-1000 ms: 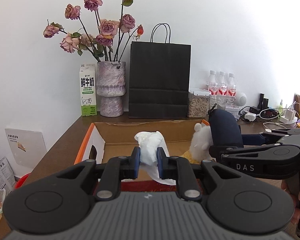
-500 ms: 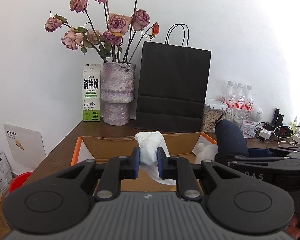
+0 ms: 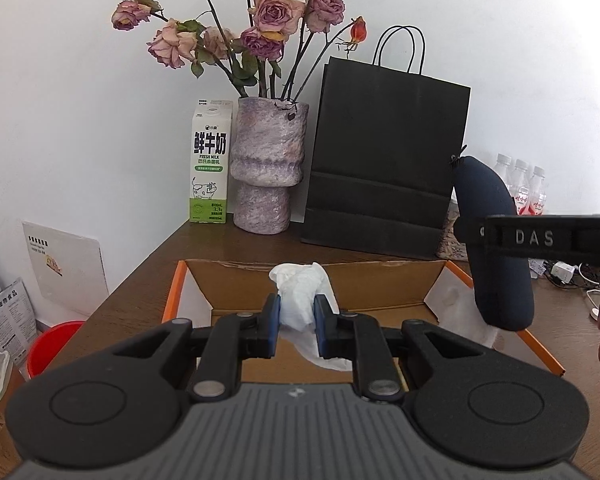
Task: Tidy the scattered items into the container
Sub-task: 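Carry the tissue and navy case into the box and open both grippers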
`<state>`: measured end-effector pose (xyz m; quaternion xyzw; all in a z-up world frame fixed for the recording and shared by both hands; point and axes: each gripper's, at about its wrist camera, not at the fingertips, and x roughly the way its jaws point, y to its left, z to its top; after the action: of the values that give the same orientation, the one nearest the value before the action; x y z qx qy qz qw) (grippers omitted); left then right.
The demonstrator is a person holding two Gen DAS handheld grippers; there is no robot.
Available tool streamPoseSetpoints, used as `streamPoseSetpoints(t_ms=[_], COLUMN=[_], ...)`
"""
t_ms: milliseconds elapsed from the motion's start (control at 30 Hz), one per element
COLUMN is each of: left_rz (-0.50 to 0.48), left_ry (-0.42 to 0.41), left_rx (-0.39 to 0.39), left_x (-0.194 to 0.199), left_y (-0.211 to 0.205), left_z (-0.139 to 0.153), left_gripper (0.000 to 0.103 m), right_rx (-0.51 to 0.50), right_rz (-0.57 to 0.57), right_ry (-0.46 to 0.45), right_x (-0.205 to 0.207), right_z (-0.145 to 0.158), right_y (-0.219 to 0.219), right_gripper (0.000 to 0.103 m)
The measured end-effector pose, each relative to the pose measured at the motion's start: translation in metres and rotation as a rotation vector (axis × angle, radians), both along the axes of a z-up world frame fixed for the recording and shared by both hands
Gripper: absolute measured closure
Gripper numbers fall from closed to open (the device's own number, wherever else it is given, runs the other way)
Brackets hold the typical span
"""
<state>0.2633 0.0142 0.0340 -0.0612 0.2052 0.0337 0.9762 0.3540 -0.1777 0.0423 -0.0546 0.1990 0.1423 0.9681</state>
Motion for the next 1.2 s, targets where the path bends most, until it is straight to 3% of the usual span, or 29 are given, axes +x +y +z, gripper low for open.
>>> streamPoseSetpoints(t_ms=[167, 600, 667, 700, 733, 967, 1200], left_rz=[0.031, 0.065, 0.067, 0.065, 0.064, 0.050, 0.040], left_ry=[0.014, 0.122, 0.134, 0.138, 0.140, 0.171, 0.203], left_rx=[-0.003, 0.011, 0.015, 0.017, 0.021, 0.056, 0.059], left_x=[0.011, 0.031, 0.032, 0.032, 0.032, 0.033, 0.032], left_y=[0.008, 0.019, 0.019, 0.019, 0.017, 0.009, 0.007], left_z=[-0.004, -0.028, -0.030, -0.031, -0.032, -0.037, -0.041], left_gripper=[0.085, 0.081, 0.080, 0.080, 0.079, 0.066, 0.066], right_rx=[-0.018, -0.093, -0.090, -0.080, -0.071, -0.085, -0.086], right_rz=[0.021, 0.089, 0.090, 0.094, 0.102, 0.114, 0.130], right_ry=[0.002, 0.200, 0.200, 0.202, 0.203, 0.252, 0.300], right_x=[0.024, 0.047, 0.043, 0.041, 0.040, 0.032, 0.016], right_z=[0.007, -0.041, -0.043, -0.044, -0.045, -0.054, -0.064], right_y=[0.014, 0.037, 0.032, 0.028, 0.024, 0.012, 0.012], right_gripper=[0.043, 0.041, 0.031, 0.020, 0.017, 0.016, 0.017])
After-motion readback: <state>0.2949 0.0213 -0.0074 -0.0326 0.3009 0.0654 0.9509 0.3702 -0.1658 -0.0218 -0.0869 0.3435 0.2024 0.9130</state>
